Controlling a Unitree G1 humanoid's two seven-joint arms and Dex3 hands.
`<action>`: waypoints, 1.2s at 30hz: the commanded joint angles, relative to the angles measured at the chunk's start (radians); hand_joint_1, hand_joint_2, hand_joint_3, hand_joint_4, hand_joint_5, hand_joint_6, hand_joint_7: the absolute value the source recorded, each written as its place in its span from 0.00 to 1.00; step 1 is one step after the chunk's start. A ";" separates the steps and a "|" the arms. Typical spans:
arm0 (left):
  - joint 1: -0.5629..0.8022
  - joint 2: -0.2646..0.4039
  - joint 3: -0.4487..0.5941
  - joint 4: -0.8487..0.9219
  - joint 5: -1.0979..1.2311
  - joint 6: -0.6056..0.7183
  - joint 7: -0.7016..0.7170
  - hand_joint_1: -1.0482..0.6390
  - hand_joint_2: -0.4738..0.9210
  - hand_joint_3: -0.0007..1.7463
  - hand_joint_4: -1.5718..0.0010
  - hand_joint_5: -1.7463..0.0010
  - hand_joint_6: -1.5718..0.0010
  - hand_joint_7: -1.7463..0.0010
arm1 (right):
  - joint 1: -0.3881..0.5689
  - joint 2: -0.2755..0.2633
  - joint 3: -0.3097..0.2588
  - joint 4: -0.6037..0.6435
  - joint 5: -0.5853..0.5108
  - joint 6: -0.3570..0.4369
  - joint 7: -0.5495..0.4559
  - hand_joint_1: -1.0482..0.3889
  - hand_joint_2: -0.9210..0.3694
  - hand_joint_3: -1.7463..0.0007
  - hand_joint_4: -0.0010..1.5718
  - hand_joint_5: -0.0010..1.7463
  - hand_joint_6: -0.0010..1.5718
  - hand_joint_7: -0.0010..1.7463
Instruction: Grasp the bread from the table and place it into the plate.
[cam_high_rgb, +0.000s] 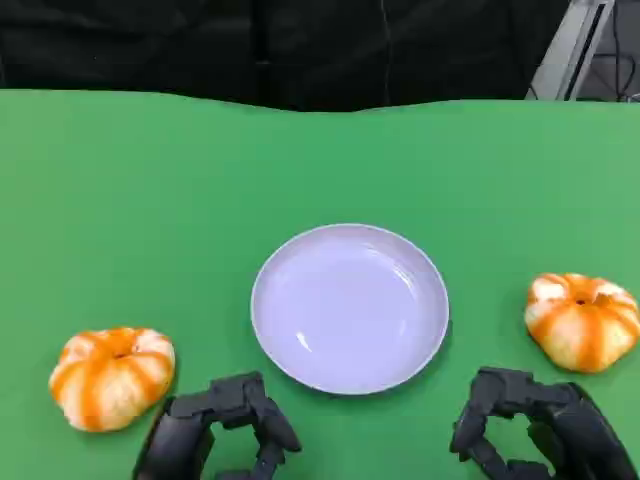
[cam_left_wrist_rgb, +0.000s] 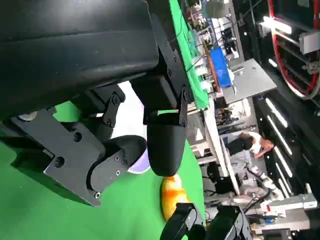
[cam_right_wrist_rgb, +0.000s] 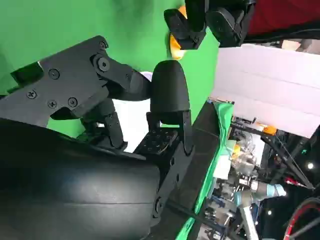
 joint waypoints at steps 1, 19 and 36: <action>-0.009 0.014 0.007 -0.011 -0.006 -0.013 0.010 0.59 0.73 0.66 0.42 0.15 0.38 0.32 | -0.004 -0.014 -0.008 0.003 0.003 -0.008 -0.006 0.57 0.23 0.49 0.51 0.91 0.51 0.75; 0.003 0.014 0.006 -0.035 -0.023 0.019 0.007 0.58 0.79 0.52 0.41 0.39 0.35 0.54 | -0.003 -0.014 -0.007 0.004 0.010 -0.007 -0.001 0.58 0.24 0.48 0.51 0.90 0.51 0.74; 0.033 0.058 0.006 -0.150 -0.050 0.078 -0.027 0.34 1.00 0.05 0.55 1.00 0.60 1.00 | -0.010 -0.012 -0.008 0.012 0.005 -0.011 -0.002 0.58 0.23 0.49 0.51 0.90 0.52 0.74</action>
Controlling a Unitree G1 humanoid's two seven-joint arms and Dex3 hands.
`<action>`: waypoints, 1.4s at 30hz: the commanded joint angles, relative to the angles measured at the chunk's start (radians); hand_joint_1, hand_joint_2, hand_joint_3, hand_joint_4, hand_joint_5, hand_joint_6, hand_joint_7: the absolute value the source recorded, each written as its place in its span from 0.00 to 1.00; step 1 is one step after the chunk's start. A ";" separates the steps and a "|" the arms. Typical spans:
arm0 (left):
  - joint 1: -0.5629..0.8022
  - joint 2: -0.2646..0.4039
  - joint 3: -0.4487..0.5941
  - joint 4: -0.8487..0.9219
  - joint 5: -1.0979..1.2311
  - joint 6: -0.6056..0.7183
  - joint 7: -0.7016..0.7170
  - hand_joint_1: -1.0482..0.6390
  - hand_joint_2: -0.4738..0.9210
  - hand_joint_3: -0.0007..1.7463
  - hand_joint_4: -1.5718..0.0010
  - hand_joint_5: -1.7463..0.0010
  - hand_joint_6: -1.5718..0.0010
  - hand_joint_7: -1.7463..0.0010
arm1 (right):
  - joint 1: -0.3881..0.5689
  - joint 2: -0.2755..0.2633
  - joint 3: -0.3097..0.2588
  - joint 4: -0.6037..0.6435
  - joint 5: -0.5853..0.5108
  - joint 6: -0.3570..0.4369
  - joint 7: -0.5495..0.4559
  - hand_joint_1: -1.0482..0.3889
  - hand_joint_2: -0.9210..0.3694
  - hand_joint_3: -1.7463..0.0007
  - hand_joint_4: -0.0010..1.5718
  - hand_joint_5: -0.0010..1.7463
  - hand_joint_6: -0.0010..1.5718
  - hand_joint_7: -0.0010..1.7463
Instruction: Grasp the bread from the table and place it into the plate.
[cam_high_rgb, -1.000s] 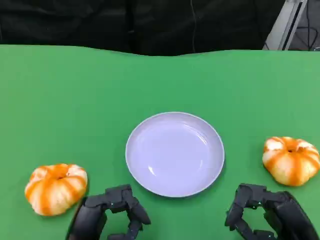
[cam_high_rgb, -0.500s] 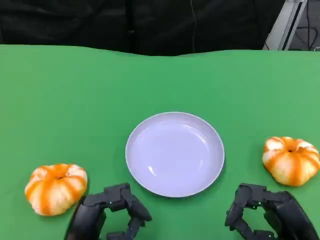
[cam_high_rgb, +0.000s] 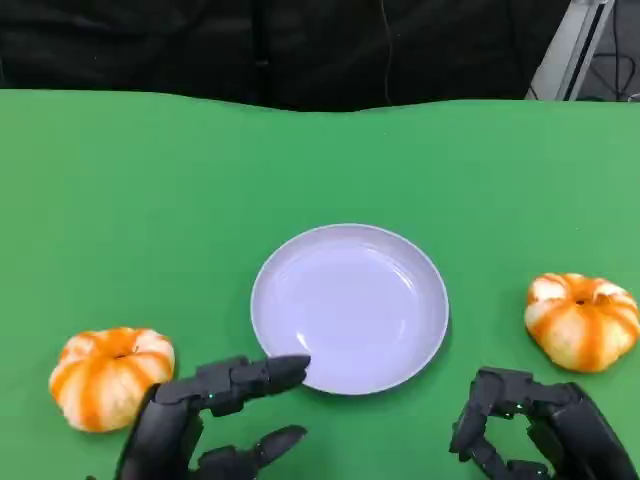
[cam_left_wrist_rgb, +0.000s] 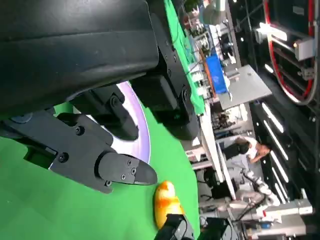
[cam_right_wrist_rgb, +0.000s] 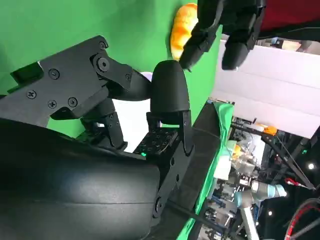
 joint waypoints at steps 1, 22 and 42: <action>0.017 0.034 0.005 -0.046 -0.001 0.002 -0.005 0.31 1.00 0.05 0.56 1.00 0.63 1.00 | -0.009 -0.013 -0.009 0.010 0.002 -0.010 -0.006 0.58 0.23 0.49 0.51 0.90 0.52 0.74; 0.015 0.146 0.233 -0.179 0.281 -0.020 0.231 0.20 1.00 0.12 0.62 1.00 0.64 0.98 | -0.008 -0.013 -0.009 0.009 0.009 -0.009 -0.003 0.58 0.23 0.48 0.51 0.90 0.52 0.74; 0.087 0.330 0.240 -0.353 0.752 0.460 0.410 0.04 1.00 0.14 0.78 1.00 0.72 1.00 | -0.006 -0.014 -0.011 0.013 0.001 -0.017 -0.008 0.57 0.24 0.48 0.51 0.90 0.51 0.74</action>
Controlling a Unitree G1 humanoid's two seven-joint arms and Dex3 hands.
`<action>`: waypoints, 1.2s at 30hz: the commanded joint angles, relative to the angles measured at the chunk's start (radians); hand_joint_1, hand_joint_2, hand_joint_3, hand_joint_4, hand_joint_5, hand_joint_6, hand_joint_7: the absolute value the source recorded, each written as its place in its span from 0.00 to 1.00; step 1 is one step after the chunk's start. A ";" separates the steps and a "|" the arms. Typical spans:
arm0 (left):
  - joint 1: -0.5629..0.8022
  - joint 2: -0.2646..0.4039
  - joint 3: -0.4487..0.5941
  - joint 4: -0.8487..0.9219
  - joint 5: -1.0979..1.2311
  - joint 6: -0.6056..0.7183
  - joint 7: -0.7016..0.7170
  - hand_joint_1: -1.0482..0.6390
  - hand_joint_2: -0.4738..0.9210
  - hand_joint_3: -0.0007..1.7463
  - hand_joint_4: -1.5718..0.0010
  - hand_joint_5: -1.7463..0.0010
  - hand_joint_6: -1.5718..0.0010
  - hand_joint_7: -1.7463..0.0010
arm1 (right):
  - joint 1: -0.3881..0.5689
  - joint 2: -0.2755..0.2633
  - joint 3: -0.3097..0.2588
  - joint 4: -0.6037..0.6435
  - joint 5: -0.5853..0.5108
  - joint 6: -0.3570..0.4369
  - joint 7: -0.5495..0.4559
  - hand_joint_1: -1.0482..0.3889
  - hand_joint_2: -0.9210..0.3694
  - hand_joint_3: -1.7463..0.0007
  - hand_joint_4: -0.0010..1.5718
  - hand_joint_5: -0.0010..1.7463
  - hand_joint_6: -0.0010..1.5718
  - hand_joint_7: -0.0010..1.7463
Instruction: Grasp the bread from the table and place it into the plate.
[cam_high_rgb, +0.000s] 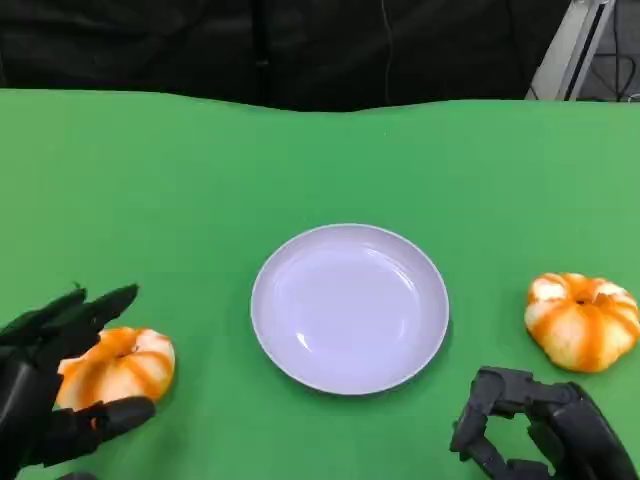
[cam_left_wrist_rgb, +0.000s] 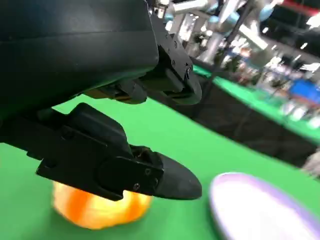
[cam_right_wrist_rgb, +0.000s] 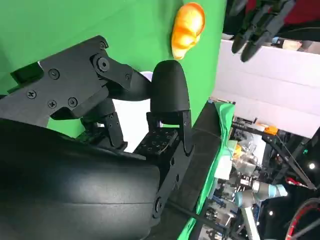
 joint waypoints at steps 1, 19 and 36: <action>0.016 0.046 -0.036 -0.032 0.065 0.101 0.016 0.04 1.00 0.14 0.78 1.00 0.72 1.00 | 0.002 -0.015 -0.009 -0.004 0.000 -0.012 -0.007 0.57 0.24 0.48 0.51 0.90 0.51 0.75; -0.037 0.142 -0.176 0.096 -0.022 0.140 -0.011 0.04 1.00 0.13 0.71 0.98 0.70 0.99 | 0.008 -0.012 -0.007 -0.011 0.004 -0.009 -0.007 0.58 0.24 0.47 0.51 0.90 0.51 0.74; -0.149 0.218 -0.264 0.200 -0.036 0.266 -0.109 0.05 1.00 0.13 0.64 0.99 0.64 0.99 | 0.014 -0.013 -0.005 -0.028 -0.007 0.003 -0.018 0.58 0.23 0.48 0.51 0.90 0.51 0.74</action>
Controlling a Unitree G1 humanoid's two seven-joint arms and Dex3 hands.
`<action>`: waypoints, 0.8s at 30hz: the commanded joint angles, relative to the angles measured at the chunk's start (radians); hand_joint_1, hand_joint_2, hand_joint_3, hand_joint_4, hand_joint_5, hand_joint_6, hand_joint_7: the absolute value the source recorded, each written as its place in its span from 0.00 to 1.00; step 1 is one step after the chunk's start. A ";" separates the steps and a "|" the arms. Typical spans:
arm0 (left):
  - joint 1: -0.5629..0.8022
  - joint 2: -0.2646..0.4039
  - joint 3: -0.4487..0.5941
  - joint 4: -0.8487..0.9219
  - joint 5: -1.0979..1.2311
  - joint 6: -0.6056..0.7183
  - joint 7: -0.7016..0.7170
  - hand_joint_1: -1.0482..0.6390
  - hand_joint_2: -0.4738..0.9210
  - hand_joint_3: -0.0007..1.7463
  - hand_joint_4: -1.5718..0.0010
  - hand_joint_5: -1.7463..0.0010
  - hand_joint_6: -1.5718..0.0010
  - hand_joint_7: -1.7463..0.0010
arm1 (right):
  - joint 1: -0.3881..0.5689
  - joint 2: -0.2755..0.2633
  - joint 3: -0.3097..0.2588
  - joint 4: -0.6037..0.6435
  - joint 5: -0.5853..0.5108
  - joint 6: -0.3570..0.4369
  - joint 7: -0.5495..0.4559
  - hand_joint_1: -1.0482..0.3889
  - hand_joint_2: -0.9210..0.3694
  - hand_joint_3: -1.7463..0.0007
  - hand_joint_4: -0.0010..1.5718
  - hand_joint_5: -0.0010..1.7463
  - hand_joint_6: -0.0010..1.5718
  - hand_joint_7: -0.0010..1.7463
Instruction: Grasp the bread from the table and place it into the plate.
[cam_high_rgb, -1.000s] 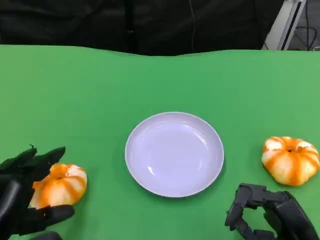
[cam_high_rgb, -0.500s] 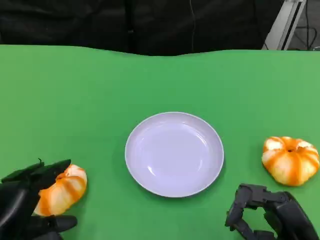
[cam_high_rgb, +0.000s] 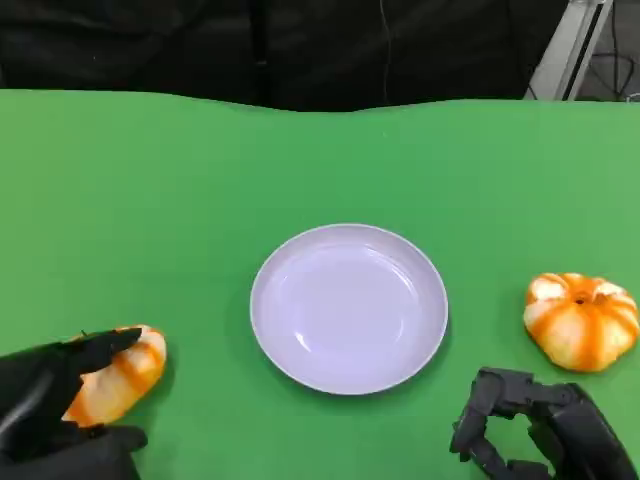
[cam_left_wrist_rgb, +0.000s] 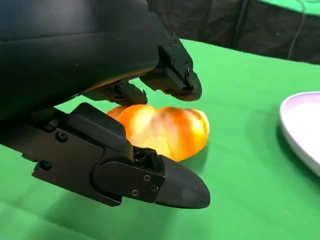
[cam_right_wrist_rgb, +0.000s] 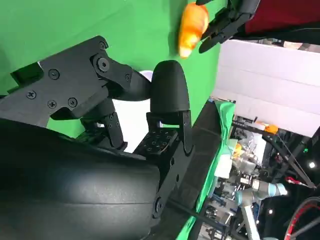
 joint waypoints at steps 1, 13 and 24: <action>-0.039 0.037 -0.020 0.056 -0.005 0.032 -0.026 0.05 1.00 0.13 0.64 0.99 0.64 0.99 | 0.008 -0.012 -0.004 -0.022 0.009 0.005 -0.005 0.58 0.23 0.48 0.51 0.90 0.51 0.74; -0.138 0.073 -0.068 0.189 -0.009 0.023 -0.012 0.24 0.98 0.04 0.63 1.00 0.64 1.00 | 0.015 -0.013 -0.004 -0.031 0.002 0.004 -0.012 0.58 0.23 0.48 0.51 0.90 0.51 0.75; -0.160 0.083 -0.077 0.226 -0.024 0.003 -0.020 0.51 0.92 0.00 0.61 1.00 0.56 0.99 | 0.009 -0.010 -0.003 -0.027 0.006 0.003 -0.010 0.58 0.23 0.48 0.51 0.90 0.51 0.75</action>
